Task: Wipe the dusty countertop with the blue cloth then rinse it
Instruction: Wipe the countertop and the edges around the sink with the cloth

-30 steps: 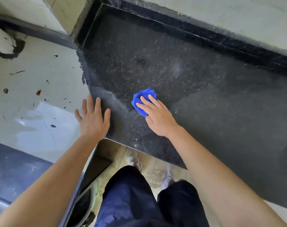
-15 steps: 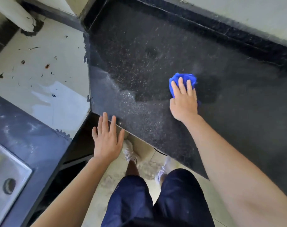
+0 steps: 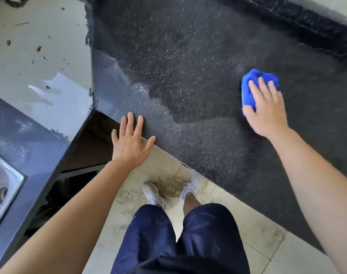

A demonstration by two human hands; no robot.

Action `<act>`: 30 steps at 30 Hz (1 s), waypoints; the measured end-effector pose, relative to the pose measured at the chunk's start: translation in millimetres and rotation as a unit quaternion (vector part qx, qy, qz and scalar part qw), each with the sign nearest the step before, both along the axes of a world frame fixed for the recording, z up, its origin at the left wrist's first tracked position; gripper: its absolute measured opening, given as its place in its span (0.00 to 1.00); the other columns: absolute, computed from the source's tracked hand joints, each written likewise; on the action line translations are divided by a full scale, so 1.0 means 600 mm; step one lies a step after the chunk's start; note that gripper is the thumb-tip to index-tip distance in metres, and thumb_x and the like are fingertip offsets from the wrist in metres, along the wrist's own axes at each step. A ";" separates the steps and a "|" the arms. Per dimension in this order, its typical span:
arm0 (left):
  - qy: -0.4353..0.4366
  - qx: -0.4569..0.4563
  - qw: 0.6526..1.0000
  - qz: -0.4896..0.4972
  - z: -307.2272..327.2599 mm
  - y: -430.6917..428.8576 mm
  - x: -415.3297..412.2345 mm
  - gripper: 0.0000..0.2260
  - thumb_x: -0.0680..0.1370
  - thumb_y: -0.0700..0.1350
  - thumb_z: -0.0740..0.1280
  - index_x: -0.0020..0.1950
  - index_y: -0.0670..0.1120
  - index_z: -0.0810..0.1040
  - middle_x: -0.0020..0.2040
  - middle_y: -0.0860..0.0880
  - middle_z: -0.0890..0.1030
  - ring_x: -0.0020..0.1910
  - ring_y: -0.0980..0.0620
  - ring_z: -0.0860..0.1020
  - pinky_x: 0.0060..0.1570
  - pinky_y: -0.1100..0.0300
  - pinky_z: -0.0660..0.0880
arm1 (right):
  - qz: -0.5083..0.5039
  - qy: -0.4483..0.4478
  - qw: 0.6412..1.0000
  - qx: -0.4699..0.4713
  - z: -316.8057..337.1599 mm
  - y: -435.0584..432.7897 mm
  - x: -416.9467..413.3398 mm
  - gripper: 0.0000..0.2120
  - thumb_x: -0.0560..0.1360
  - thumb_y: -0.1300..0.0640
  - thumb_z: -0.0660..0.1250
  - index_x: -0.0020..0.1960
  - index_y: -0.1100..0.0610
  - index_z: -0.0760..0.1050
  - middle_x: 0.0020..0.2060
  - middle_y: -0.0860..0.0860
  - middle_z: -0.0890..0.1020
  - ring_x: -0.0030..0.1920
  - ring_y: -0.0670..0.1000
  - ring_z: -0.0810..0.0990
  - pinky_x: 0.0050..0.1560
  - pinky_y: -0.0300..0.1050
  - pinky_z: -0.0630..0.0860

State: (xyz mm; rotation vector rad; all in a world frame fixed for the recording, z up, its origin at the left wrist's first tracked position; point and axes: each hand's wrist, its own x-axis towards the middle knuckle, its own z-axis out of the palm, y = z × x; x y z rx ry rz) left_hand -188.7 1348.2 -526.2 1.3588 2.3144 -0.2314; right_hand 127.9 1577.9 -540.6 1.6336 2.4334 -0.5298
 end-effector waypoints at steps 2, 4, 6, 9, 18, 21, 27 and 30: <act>-0.002 -0.003 1.000 0.004 -0.005 0.000 0.001 0.34 0.80 0.67 0.48 0.81 0.54 0.43 0.81 0.50 0.39 0.79 0.49 0.37 0.77 0.40 0.44 | -0.054 0.007 0.998 0.008 -0.005 -0.022 -0.003 0.36 0.74 0.44 0.49 0.81 0.54 0.52 0.80 0.55 0.52 0.79 0.61 0.48 0.78 0.61 0.50; 0.002 0.000 1.000 0.002 -0.006 -0.003 0.001 0.34 0.80 0.68 0.48 0.81 0.54 0.42 0.81 0.50 0.39 0.79 0.49 0.37 0.77 0.40 0.43 | -0.071 0.007 0.997 0.033 -0.012 -0.063 -0.050 0.35 0.75 0.47 0.51 0.81 0.55 0.53 0.80 0.57 0.53 0.79 0.64 0.49 0.78 0.62 0.50; 0.008 -0.004 1.000 -0.004 -0.006 -0.003 0.000 0.34 0.80 0.68 0.48 0.81 0.55 0.42 0.81 0.50 0.39 0.79 0.49 0.37 0.77 0.41 0.43 | -0.038 0.024 0.998 0.048 -0.013 -0.115 -0.115 0.33 0.76 0.49 0.52 0.80 0.56 0.56 0.79 0.58 0.56 0.78 0.65 0.51 0.77 0.62 0.52; 0.012 -0.010 1.000 -0.006 -0.006 -0.003 -0.002 0.34 0.80 0.68 0.48 0.81 0.56 0.42 0.81 0.51 0.39 0.80 0.50 0.38 0.77 0.41 0.44 | 0.074 0.050 0.995 0.052 -0.010 -0.191 -0.209 0.32 0.76 0.50 0.52 0.80 0.54 0.57 0.79 0.57 0.57 0.78 0.65 0.52 0.77 0.62 0.52; 0.037 -0.003 0.999 -0.021 -0.008 -0.004 -0.005 0.35 0.79 0.70 0.47 0.81 0.54 0.44 0.82 0.49 0.41 0.80 0.48 0.41 0.77 0.41 0.46 | 0.141 0.048 0.985 0.083 -0.019 -0.058 -0.113 0.27 0.73 0.54 0.58 0.72 0.54 0.69 0.73 0.56 0.69 0.72 0.62 0.66 0.66 0.60 0.67; 0.024 0.005 1.000 -0.018 -0.009 -0.005 -0.003 0.35 0.79 0.70 0.47 0.81 0.55 0.44 0.81 0.49 0.41 0.80 0.48 0.40 0.77 0.40 0.44 | 0.001 0.031 0.998 0.063 -0.022 0.014 0.024 0.29 0.75 0.55 0.57 0.76 0.53 0.64 0.78 0.56 0.62 0.77 0.63 0.59 0.72 0.61 0.60; 0.002 0.031 0.999 -0.013 -0.017 -0.012 -0.006 0.35 0.79 0.69 0.48 0.81 0.55 0.44 0.81 0.49 0.41 0.80 0.48 0.39 0.77 0.40 0.43 | -0.165 0.033 0.983 0.068 -0.022 -0.093 0.093 0.31 0.75 0.55 0.50 0.78 0.54 0.62 0.79 0.58 0.60 0.78 0.65 0.54 0.76 0.61 0.54; -0.001 0.051 0.999 -0.018 -0.019 -0.015 -0.004 0.34 0.80 0.68 0.50 0.81 0.54 0.44 0.81 0.47 0.42 0.80 0.47 0.39 0.77 0.40 0.43 | -0.173 0.028 0.983 0.060 -0.022 -0.193 0.007 0.30 0.76 0.55 0.51 0.78 0.53 0.61 0.79 0.57 0.60 0.78 0.65 0.53 0.77 0.61 0.53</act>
